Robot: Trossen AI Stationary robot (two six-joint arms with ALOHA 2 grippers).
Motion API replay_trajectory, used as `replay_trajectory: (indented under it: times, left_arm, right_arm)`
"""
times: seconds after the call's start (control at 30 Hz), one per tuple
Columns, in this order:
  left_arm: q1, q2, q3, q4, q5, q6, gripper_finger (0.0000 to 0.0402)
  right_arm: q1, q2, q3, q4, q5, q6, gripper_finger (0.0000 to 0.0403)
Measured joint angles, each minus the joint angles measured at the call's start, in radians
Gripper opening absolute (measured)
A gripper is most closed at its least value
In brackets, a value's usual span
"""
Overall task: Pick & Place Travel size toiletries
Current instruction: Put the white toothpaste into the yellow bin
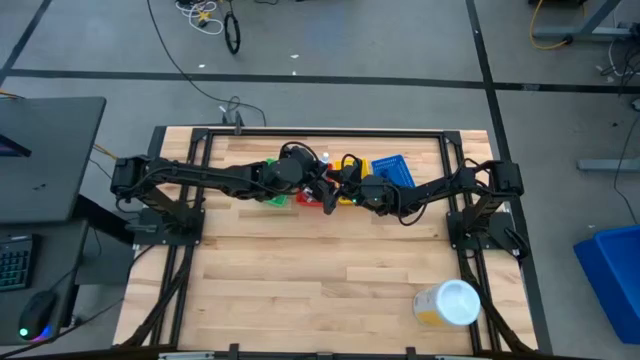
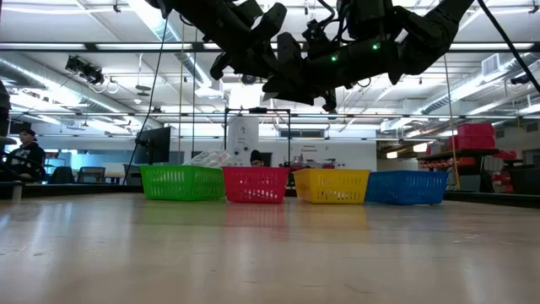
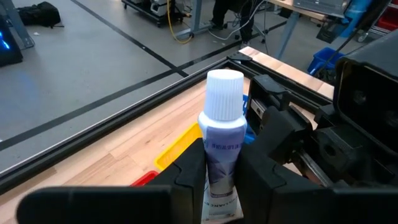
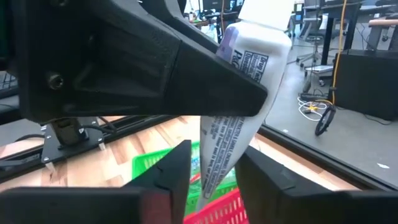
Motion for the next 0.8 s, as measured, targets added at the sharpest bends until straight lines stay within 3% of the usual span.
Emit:
replay_trajectory:
  times: [0.33,0.8]
  left_arm:
    - [0.0,0.0,0.0,0.0,0.0,-0.001,0.0082]
    - [0.0,0.0,0.0,-0.005,0.002,0.003,0.0135]
  right_arm:
    - [0.0,0.0,0.0,-0.001,0.001,-0.004,0.0046]
    - [0.001,0.0,0.0,-0.005,-0.001,-0.007,0.0039]
